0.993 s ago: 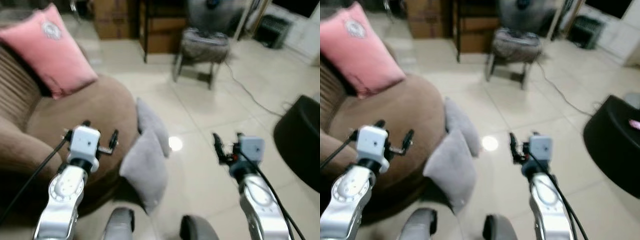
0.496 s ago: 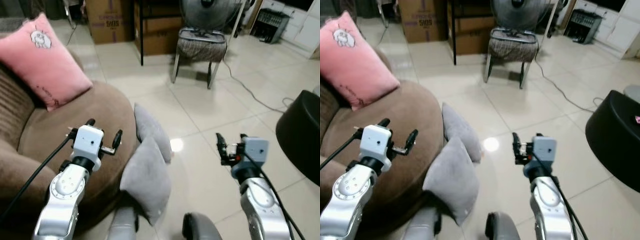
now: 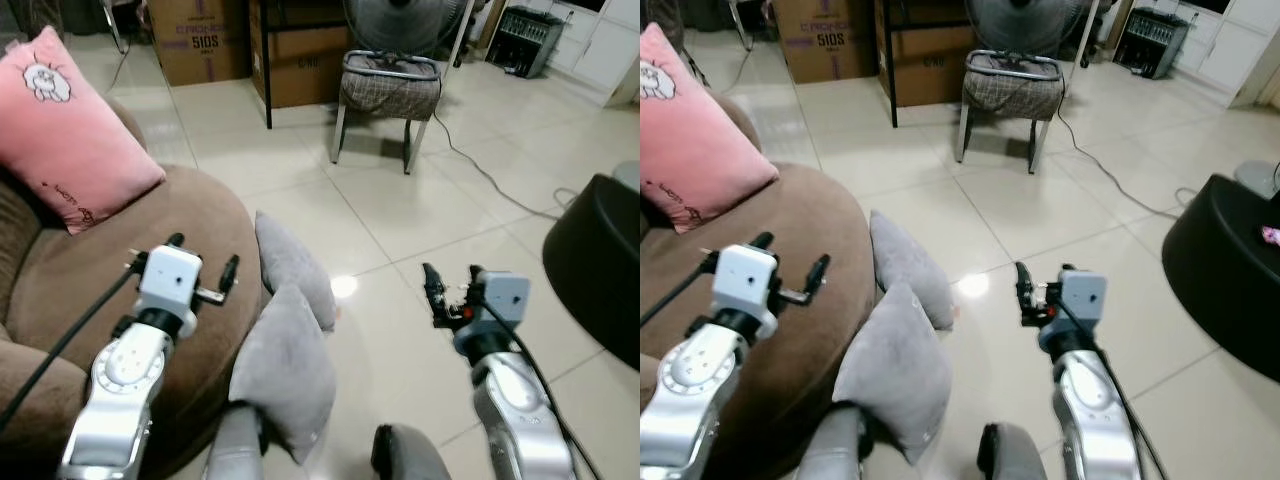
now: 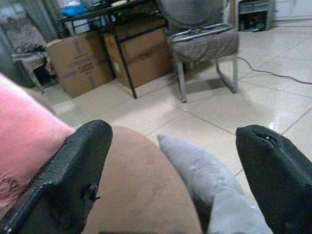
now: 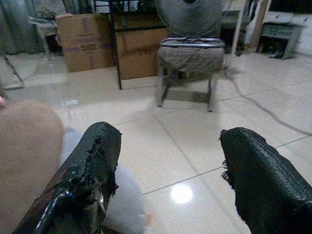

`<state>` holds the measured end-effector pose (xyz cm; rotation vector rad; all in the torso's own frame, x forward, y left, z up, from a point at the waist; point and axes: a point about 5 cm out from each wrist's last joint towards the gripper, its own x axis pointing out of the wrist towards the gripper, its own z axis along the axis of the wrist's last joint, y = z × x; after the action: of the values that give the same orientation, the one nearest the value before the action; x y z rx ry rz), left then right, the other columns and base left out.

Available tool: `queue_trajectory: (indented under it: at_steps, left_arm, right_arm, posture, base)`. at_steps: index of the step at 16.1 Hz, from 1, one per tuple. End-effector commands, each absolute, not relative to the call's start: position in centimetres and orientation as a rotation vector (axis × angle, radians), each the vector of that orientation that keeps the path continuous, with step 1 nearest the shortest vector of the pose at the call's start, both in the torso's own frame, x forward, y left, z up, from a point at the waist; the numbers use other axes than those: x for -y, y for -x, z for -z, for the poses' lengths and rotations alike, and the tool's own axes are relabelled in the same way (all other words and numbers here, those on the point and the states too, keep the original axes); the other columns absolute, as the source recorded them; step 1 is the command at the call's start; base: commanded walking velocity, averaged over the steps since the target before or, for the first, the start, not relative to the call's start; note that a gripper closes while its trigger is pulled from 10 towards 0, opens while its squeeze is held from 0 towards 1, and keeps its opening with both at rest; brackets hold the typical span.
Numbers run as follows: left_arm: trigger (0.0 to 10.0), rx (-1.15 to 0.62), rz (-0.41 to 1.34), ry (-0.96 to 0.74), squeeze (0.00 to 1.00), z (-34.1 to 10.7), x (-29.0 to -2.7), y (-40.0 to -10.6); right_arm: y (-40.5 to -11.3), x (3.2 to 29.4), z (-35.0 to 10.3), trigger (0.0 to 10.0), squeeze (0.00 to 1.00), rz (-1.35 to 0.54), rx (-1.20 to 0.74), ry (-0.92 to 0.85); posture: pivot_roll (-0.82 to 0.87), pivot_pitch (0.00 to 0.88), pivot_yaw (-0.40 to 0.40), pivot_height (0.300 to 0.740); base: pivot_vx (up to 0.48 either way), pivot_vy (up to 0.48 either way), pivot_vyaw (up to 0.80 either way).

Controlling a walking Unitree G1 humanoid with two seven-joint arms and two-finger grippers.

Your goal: Move the pillow to the sofa from floor

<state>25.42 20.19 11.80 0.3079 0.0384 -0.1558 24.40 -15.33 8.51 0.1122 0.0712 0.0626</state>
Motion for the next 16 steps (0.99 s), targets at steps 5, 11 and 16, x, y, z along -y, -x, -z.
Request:
queue_trajectory:
  at_steps: [5, 11, 16]
  left_arm:
    - [10.0, -0.052, 0.165, -0.305, 0.0, -11.43, -19.78, -25.61]
    - [10.0, -0.049, 0.163, -0.286, 0.0, -11.19, -19.51, -25.5]
    - [10.0, -0.044, 0.164, -0.296, 0.0, -11.11, -19.27, -25.5]
  right_arm:
    - [-24.33, 15.9, -8.56, 10.0, 0.0, -0.054, -0.078, -0.102]
    - [-24.34, 15.76, -8.52, 10.0, 0.0, -0.063, -0.089, -0.086]
    - [-24.6, 15.66, -8.52, 10.0, 0.0, -0.068, -0.097, -0.072]
  posture:
    - [0.11, 0.0, -0.037, 0.565]
    - [0.11, 0.0, -0.045, 0.525]
    - [0.1, 0.0, -0.048, 0.525]
  base:
    - [0.0, 0.0, 0.0]
    - [0.0, 0.0, 0.0]
    - [0.0, -0.252, 0.0]
